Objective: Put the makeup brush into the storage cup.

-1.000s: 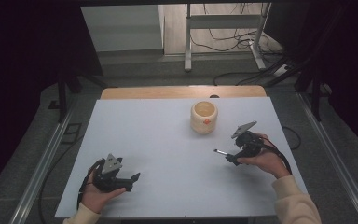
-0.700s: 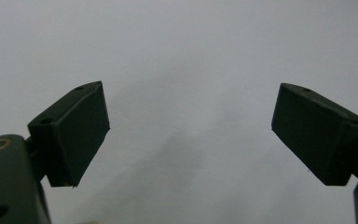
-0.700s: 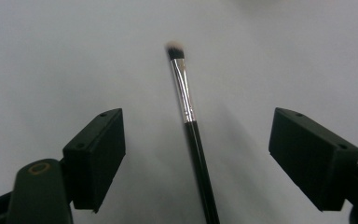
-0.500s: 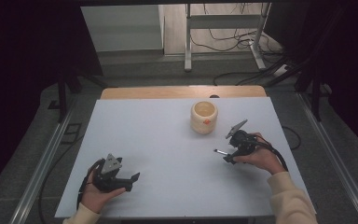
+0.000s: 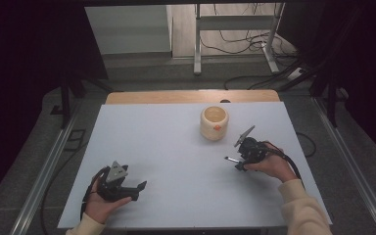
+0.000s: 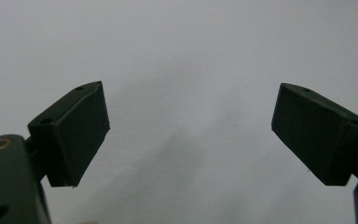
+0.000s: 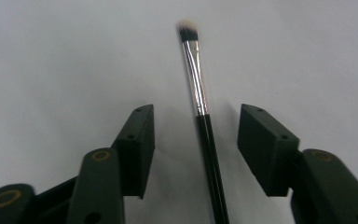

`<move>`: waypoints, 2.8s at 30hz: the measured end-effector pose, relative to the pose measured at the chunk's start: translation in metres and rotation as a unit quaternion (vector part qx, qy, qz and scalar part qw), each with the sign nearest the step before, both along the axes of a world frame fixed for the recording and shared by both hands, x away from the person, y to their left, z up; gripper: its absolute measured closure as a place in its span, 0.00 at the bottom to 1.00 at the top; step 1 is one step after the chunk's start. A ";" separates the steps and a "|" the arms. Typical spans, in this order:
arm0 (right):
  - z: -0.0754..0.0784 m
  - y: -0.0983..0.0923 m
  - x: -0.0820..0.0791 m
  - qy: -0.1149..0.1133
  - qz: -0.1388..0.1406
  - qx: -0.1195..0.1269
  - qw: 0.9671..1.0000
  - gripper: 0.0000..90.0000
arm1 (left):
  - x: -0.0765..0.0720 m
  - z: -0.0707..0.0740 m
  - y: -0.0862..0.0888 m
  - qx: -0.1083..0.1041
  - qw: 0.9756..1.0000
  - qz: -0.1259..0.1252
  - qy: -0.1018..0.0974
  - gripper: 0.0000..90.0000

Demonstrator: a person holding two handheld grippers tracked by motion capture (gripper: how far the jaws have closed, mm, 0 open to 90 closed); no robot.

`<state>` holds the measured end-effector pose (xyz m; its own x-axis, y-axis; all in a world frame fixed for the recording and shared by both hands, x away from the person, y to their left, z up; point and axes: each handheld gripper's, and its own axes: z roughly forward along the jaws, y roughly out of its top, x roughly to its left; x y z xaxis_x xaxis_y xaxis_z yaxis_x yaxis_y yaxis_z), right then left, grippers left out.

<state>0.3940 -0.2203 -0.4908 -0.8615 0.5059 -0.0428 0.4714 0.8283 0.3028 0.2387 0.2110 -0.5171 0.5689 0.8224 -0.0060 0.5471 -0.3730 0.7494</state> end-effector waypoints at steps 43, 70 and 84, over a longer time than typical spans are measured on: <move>0.023 -0.011 -0.001 -0.016 0.012 0.028 0.999 0.93 | 0.000 0.000 0.001 0.002 1.000 0.000 0.000 0.13; 0.041 -0.015 -0.008 -0.043 -0.004 0.087 0.995 0.93 | 0.000 0.000 0.001 0.000 1.000 0.002 -0.002 0.13; 0.050 -0.017 -0.011 -0.060 -0.020 0.124 0.990 0.93 | 0.000 0.001 0.001 0.000 1.000 0.002 -0.003 0.13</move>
<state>0.3835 -0.2374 -0.4407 -0.8372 0.5468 -0.0129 0.4505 0.7027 0.5507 0.2385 0.2123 -0.5165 0.5661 0.8244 -0.0032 0.5444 -0.3709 0.7524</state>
